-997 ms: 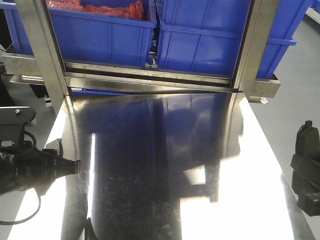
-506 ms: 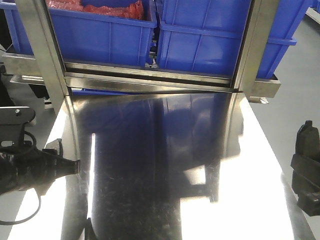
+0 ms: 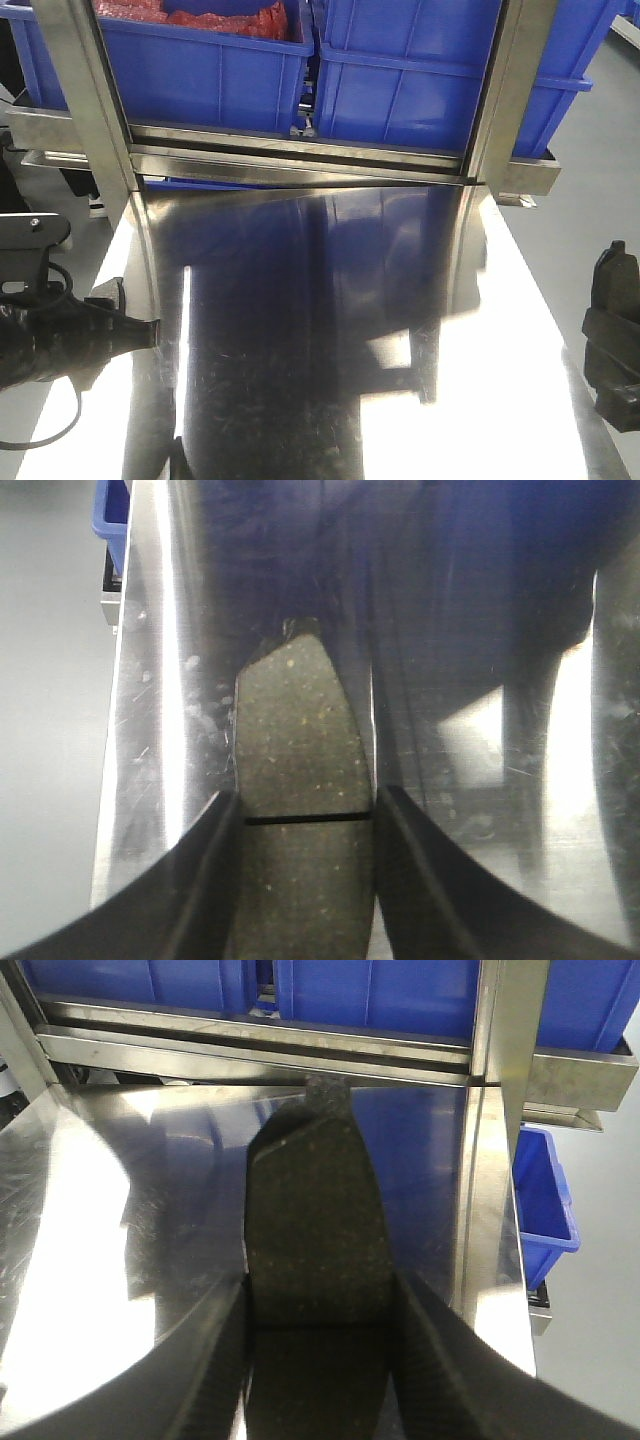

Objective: Move and align brake pads A on conveyor
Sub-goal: 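Back the base away from the steel table and turn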

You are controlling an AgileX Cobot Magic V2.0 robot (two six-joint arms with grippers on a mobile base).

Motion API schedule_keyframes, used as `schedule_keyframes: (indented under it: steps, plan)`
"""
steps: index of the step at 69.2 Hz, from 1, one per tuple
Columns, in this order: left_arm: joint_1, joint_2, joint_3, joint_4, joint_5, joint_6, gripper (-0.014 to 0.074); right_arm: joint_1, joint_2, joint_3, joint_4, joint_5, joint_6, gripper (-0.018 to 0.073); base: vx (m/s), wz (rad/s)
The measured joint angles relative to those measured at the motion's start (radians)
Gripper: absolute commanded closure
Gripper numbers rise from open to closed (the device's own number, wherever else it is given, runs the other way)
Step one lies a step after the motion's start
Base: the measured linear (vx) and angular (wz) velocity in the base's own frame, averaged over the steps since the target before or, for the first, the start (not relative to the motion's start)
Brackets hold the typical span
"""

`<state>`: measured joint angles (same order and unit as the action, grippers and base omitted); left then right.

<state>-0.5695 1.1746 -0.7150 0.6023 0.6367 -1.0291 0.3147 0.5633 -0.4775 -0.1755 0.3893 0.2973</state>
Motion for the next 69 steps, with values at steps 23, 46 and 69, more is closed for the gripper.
schedule_keyframes:
  steps: [23,46,69]
  plan:
    - [0.000,0.000,0.000,0.000,-0.001,0.000,0.0430,0.000,0.000,0.000,-0.003,0.000,0.000,0.0536,-0.06,0.04]
    - [0.000,0.000,0.000,0.000,0.000,0.000,0.0430,0.000,0.000,0.000,-0.003,0.000,0.000,0.0536,-0.16,0.31]
    - [0.000,0.000,0.000,0.000,0.000,0.000,0.0430,0.000,0.000,0.000,-0.003,0.000,0.000,0.0536,-0.13,0.42]
